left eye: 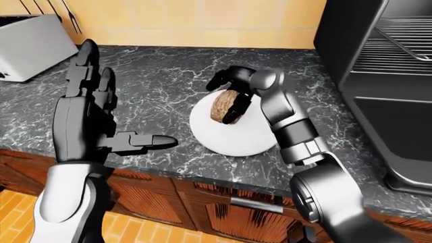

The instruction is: Place the bread on the top rack of the toaster oven.

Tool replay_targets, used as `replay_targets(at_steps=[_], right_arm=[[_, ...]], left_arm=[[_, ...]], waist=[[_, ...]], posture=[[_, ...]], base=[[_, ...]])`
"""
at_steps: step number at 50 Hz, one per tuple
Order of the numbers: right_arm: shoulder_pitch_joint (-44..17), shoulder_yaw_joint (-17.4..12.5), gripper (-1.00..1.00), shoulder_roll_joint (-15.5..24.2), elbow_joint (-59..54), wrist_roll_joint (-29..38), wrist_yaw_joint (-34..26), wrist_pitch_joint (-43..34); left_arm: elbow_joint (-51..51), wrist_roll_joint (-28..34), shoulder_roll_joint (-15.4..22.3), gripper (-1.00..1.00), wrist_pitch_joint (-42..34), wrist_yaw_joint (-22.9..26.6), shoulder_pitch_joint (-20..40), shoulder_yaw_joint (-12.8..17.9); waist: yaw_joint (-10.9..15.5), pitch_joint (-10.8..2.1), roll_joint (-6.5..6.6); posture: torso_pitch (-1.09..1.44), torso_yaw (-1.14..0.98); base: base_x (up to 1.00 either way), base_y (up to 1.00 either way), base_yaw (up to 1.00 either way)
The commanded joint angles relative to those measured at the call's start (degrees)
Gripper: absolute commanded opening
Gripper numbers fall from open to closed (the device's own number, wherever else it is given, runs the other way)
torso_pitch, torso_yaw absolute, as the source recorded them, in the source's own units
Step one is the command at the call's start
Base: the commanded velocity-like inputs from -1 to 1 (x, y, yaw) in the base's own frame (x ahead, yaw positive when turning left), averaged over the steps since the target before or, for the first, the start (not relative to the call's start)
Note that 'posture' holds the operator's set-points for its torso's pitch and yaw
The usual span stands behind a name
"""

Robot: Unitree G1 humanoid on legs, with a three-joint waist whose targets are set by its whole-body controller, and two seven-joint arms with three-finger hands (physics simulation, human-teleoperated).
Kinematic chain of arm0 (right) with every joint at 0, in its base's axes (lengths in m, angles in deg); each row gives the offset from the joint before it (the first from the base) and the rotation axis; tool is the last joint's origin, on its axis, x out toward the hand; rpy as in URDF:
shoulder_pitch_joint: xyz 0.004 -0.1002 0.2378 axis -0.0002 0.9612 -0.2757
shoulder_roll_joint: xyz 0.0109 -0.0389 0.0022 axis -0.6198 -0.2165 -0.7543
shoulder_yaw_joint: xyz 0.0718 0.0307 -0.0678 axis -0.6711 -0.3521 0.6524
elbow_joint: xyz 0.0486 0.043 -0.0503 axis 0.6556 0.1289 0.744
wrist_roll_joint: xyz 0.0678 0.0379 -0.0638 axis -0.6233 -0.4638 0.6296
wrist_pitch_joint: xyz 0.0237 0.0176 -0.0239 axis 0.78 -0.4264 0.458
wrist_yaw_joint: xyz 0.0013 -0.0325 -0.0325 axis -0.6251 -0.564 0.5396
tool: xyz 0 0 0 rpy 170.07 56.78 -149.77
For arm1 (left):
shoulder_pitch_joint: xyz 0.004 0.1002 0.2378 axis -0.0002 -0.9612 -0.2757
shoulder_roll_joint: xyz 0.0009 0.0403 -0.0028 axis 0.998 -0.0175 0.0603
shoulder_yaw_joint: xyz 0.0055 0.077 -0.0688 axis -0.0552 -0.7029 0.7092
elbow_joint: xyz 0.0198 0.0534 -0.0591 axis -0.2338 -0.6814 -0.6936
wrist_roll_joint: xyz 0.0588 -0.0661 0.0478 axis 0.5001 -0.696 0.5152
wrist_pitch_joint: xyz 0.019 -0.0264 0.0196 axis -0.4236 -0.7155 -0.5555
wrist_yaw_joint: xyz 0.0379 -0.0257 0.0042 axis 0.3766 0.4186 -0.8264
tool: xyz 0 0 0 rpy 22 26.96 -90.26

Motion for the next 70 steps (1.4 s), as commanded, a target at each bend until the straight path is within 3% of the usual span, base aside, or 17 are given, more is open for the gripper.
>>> replay_targets(at_steps=[1,10,19,22,31,39,59,70], right_arm=[[-2.00,-0.39,0.33,0.24,2.33,0.14,0.11,0.65],[-1.69,-0.40,0.15,0.26,3.49,0.73,-0.82,0.22],[-1.33,-0.04,-0.25,-0.03,5.43,1.93,-2.18,0.00],[-1.25,-0.15,-0.49,-0.11,6.37,2.19,-2.70,-0.48],[-1.04,-0.48,-0.78,0.04,11.40,2.54,-4.02,-3.11],[-0.81,-0.42,-0.90,0.52,18.06,3.96,-7.25,-6.47],[-4.50,-1.01,-0.96,2.70,31.48,10.20,-17.79,-14.33],[-6.86,-1.33,-0.96,4.30,42.32,17.25,-27.67,-19.81]], left_arm=[[1.36,0.14,0.56,1.00,1.36,-0.21,1.25,0.38],[1.86,-0.41,0.90,1.00,0.77,-0.37,1.58,1.06],[2.09,-1.02,1.13,1.00,1.08,-0.48,0.96,1.94],[2.19,-1.22,1.22,1.00,1.05,-0.56,0.90,2.13],[2.46,-1.65,0.99,1.00,1.13,-0.74,0.34,1.92],[2.16,-1.68,1.10,1.00,1.11,-0.83,0.64,1.83],[1.65,-1.23,1.82,1.00,2.06,-0.43,0.80,1.31],[1.55,0.99,1.24,1.00,2.77,1.28,-0.06,0.87]], waist=[[0.04,-1.42,0.13],[0.14,-1.54,0.18],[0.22,-1.52,0.18],[0.25,-1.52,0.17],[0.45,-1.46,0.10],[0.54,-1.32,0.07],[0.50,-0.88,0.16],[-0.44,-0.41,0.04]], posture=[[0.00,0.24],[0.00,0.24],[0.00,0.24],[0.00,0.24],[0.00,0.24],[0.00,0.24],[0.00,0.23],[0.00,0.18]], base=[[0.00,0.00,0.00],[0.00,0.00,0.00],[0.00,0.00,0.00],[0.00,0.00,0.00],[0.00,0.00,0.00],[0.00,0.00,0.00],[0.00,0.00,0.00],[0.00,0.00,0.00]])
